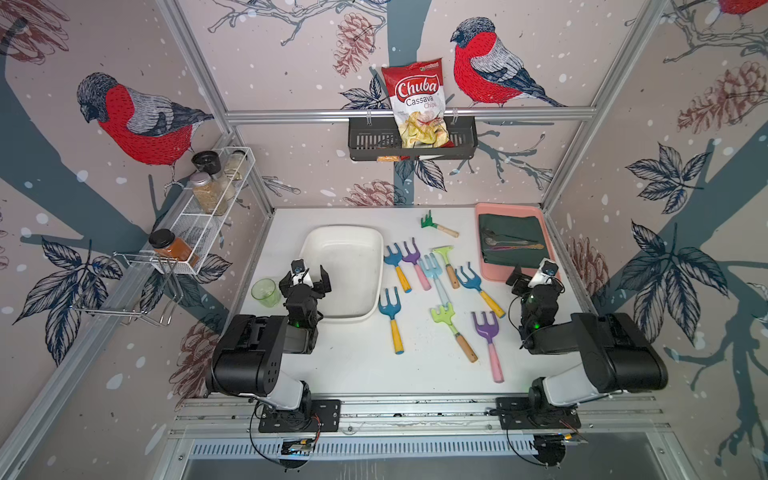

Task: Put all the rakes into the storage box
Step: Pick up the rake at the center of the board.

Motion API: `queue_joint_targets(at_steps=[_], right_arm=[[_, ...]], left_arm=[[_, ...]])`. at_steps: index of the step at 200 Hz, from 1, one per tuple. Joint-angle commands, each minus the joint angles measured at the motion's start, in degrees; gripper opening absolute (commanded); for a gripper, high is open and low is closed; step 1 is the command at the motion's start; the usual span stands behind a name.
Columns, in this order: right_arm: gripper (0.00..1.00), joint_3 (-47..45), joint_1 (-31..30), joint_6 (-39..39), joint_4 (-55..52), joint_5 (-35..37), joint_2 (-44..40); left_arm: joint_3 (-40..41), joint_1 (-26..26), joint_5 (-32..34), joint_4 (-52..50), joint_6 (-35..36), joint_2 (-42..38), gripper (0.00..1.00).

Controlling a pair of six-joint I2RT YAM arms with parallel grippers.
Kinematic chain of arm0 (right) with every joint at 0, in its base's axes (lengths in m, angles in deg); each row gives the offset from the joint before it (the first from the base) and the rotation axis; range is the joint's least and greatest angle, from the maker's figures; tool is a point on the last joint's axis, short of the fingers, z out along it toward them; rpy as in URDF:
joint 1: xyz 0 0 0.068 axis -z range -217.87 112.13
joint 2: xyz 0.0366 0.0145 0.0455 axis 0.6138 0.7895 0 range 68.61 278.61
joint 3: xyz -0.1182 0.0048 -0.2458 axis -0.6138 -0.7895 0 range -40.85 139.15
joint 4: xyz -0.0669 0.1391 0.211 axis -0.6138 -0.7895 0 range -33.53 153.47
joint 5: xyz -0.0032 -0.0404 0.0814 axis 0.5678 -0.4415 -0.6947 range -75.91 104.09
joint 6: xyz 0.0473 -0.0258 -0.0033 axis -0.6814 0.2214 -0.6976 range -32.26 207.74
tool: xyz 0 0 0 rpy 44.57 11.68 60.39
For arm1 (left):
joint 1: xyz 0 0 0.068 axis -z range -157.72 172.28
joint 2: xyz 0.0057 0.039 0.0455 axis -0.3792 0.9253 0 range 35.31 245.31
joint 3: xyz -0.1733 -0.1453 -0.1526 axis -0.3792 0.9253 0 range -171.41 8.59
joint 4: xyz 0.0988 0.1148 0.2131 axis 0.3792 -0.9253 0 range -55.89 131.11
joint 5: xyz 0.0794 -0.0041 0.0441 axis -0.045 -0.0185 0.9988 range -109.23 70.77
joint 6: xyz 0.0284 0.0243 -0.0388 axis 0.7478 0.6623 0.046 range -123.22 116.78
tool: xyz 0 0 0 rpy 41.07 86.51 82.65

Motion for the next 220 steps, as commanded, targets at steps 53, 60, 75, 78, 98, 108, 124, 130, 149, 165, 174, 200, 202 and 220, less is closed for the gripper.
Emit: queue_joint_targets(at_steps=[53, 60, 75, 78, 98, 108, 124, 130, 149, 165, 174, 200, 202, 220], right_arm=[[1.0, 0.2, 0.0, 0.0, 0.6, -0.3, -0.1], [1.0, 0.2, 0.0, 0.0, 0.6, -0.3, -0.2], [1.0, 0.2, 0.0, 0.0, 0.6, -0.3, -0.1], [1.0, 0.2, 0.0, 0.0, 0.6, -0.3, -0.1], [1.0, 0.2, 0.0, 0.0, 0.6, -0.3, -0.1], [1.0, 0.2, 0.0, 0.0, 0.7, -0.2, -0.2], [1.0, 0.2, 0.0, 0.1, 0.6, -0.3, -0.1], [1.0, 0.4, 0.0, 0.0, 0.4, -0.4, -0.1], [1.0, 0.3, 0.2, 0.0, 0.4, -0.6, -0.3], [1.0, 0.8, -1.0, 1.4, 0.6, 2.1, -1.5], [1.0, 4.7, -3.2, 2.4, -9.5, 6.5, -4.6], [1.0, 26.1, -6.2, -5.6, -55.4, 3.1, -12.4], [1.0, 27.3, -6.4, -6.1, -57.6, 2.5, -12.5], [1.0, 35.5, -10.2, -8.7, -72.3, 0.6, -12.9]], left_arm=[[0.1, -0.2, -0.1, 1.6, -0.4, -0.2, 0.98], [-0.1, -0.2, -0.1, 1.6, -0.4, -0.2, 0.98], [-0.2, -0.3, -0.2, 1.4, -0.4, -0.1, 0.98], [-0.2, -0.3, -0.2, 1.3, -0.4, -0.1, 0.98], [-0.2, -0.3, -0.3, 1.4, -0.4, -0.2, 0.98], [-0.2, -0.3, -0.2, 1.3, -0.4, -0.1, 0.98], [-0.2, -0.3, -0.3, 1.3, -0.4, -0.1, 0.98], [-0.2, -0.3, -0.2, 1.3, -0.4, -0.2, 0.97], [0.1, 0.0, 0.4, 2.2, -0.2, -0.4, 0.96], [-1.7, 1.5, 4.5, -3.1, 0.2, -3.4, 0.96], [-4.4, 2.5, 8.7, -10.3, -0.1, -6.4, 0.96], [-12.2, 3.3, 9.6, -28.2, -2.7, -14.8, 0.96], [-12.9, 3.3, 9.0, -29.7, -3.0, -15.5, 0.96], [-18.9, 3.3, 4.4, -43.7, -7.0, -20.3, 0.96]])
